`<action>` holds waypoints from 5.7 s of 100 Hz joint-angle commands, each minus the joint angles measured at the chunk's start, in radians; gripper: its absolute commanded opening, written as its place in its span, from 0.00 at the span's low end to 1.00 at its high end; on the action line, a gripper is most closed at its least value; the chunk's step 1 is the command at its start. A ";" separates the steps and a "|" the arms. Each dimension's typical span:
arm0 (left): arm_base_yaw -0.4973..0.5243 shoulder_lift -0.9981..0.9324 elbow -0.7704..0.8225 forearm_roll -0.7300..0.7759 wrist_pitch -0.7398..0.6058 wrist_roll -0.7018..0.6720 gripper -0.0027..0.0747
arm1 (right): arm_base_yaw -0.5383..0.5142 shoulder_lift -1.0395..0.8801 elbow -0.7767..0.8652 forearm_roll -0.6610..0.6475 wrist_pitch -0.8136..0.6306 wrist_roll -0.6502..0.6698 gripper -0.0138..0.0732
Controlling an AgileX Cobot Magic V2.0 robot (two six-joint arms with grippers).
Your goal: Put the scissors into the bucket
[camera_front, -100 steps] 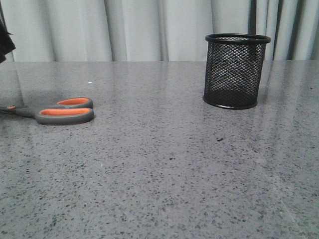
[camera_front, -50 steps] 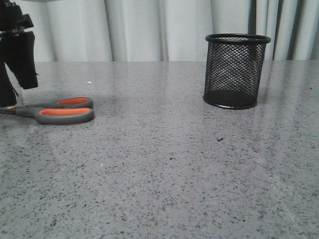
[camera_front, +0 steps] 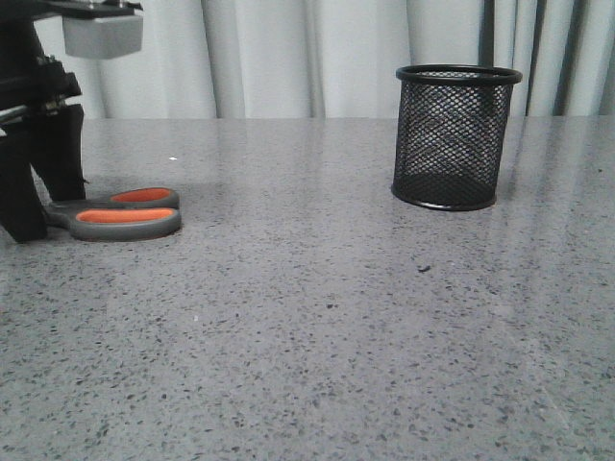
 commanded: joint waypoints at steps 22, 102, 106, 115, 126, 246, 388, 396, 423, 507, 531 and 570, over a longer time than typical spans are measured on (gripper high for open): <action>-0.009 -0.020 -0.031 -0.031 -0.025 -0.002 0.53 | -0.006 0.006 -0.035 0.008 -0.045 -0.010 0.59; -0.009 -0.230 -0.116 -0.046 0.063 -0.111 0.01 | -0.006 0.006 -0.035 0.170 -0.067 -0.096 0.59; -0.009 -0.257 -0.130 -0.048 0.063 -0.123 0.01 | -0.006 0.006 -0.035 0.224 -0.074 -0.125 0.59; -0.018 -0.317 -0.161 -0.047 0.063 -0.158 0.01 | -0.006 0.006 -0.035 0.321 -0.085 -0.182 0.59; -0.050 -0.380 -0.205 -0.045 0.063 -0.213 0.01 | -0.006 0.006 -0.045 0.438 -0.091 -0.250 0.59; -0.759 -0.398 -0.334 0.341 -0.205 -0.757 0.01 | -0.006 0.254 -0.366 0.985 0.151 -0.535 0.59; -0.281 -0.505 -0.370 0.259 -0.166 -0.912 0.65 | -0.013 0.465 -0.658 0.458 0.101 -0.351 0.10; -0.212 -0.549 -0.370 0.246 -0.160 -0.912 0.65 | -0.013 0.491 -0.720 0.348 0.108 -0.284 0.10; -0.087 -0.657 -0.370 0.246 -0.151 -0.912 0.65 | -0.013 0.567 -0.844 0.082 0.229 -0.143 0.10; -0.082 -0.677 -0.370 0.249 -0.159 -0.912 0.65 | 0.046 0.783 -0.844 0.063 0.240 -0.166 0.10; -0.082 -0.677 -0.370 0.249 -0.159 -0.912 0.65 | 0.046 0.801 -0.844 0.063 0.240 -0.174 0.36; -0.082 -0.677 -0.370 0.256 -0.178 -0.907 0.49 | 0.041 0.741 -0.951 0.057 0.229 -0.176 0.49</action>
